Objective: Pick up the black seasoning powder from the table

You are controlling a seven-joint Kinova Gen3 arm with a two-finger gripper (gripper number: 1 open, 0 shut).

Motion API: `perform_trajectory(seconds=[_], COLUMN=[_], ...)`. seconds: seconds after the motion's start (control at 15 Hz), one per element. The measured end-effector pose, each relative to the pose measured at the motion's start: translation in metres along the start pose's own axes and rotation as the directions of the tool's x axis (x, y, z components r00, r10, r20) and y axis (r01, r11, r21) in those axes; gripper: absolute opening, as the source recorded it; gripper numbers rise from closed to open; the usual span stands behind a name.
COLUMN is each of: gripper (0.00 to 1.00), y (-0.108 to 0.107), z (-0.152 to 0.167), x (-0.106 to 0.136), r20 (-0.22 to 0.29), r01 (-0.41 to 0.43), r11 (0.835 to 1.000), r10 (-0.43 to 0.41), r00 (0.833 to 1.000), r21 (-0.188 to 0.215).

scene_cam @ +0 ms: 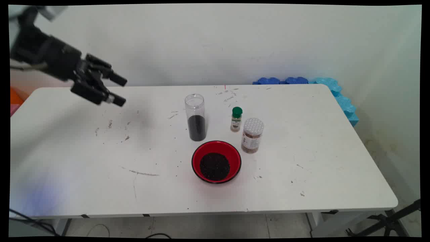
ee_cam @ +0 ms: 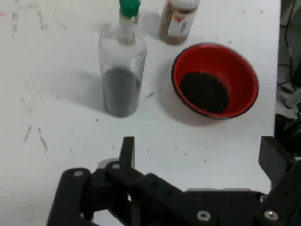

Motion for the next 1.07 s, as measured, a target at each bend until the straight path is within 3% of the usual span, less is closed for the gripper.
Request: perform_trajectory(seconds=[0.53, 1.07], gripper=[1.00, 1.00], y=[0.002, -0.012], z=[0.065, 0.134], x=[-0.049, -0.052], r20=[0.005, -0.055], r01=[0.004, 0.012], r11=[0.998, 0.993], r10=[-0.005, -0.005], r00=[1.000, 0.998], r21=[0.061, 0.117])
